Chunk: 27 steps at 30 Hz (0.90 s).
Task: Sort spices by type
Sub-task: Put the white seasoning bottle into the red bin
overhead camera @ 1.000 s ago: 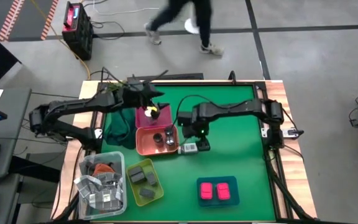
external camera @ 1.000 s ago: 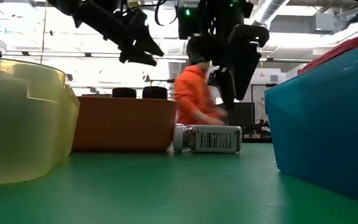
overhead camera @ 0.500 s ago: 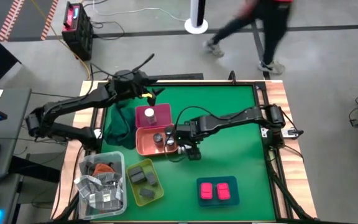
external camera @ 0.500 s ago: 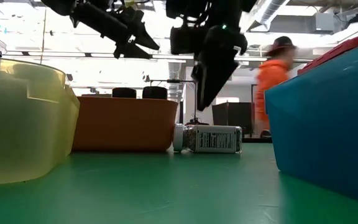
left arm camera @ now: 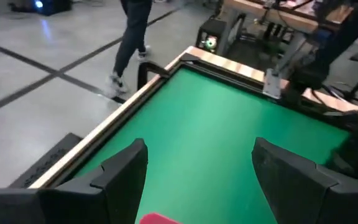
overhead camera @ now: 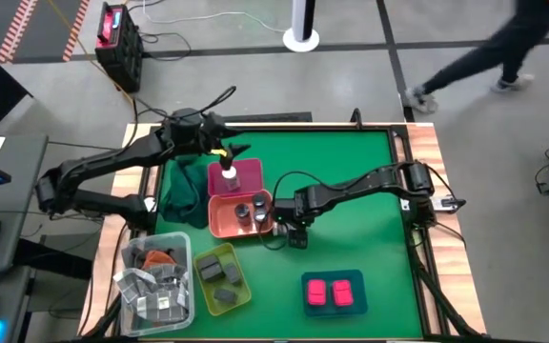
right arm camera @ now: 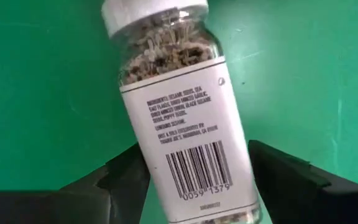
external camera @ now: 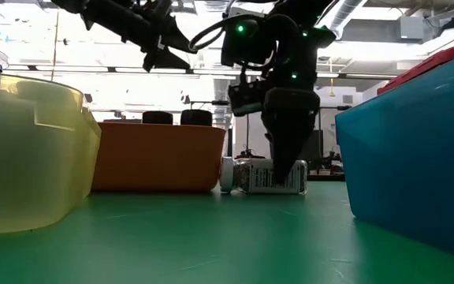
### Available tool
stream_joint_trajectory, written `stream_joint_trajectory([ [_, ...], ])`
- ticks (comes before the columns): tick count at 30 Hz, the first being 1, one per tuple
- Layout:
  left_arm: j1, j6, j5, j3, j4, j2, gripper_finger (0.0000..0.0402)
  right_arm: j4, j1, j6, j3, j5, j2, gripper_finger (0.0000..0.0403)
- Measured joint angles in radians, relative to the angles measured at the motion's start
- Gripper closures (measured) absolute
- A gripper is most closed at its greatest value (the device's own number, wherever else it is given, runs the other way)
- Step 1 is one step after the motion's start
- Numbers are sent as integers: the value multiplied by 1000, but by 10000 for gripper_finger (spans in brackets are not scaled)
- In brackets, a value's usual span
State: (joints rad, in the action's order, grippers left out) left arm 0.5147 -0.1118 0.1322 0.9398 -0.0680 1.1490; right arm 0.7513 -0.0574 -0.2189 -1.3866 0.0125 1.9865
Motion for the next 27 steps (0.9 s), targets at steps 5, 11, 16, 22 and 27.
stream_joint_trajectory([
  [5,0,30,42,0,-44,-29,125,2,-1,-10,2,-1,0,172],
  [11,0,80,72,0,-144,-46,125,-1,-20,118,18,6,-7,176],
  [16,0,66,74,0,-206,-46,125,-6,-21,144,87,37,-43,176],
  [22,-15,-18,73,0,-142,-46,125,-32,-10,141,197,41,-148,176],
  [27,-78,-56,48,0,-39,-46,125,-70,34,72,278,-55,-289,176],
])
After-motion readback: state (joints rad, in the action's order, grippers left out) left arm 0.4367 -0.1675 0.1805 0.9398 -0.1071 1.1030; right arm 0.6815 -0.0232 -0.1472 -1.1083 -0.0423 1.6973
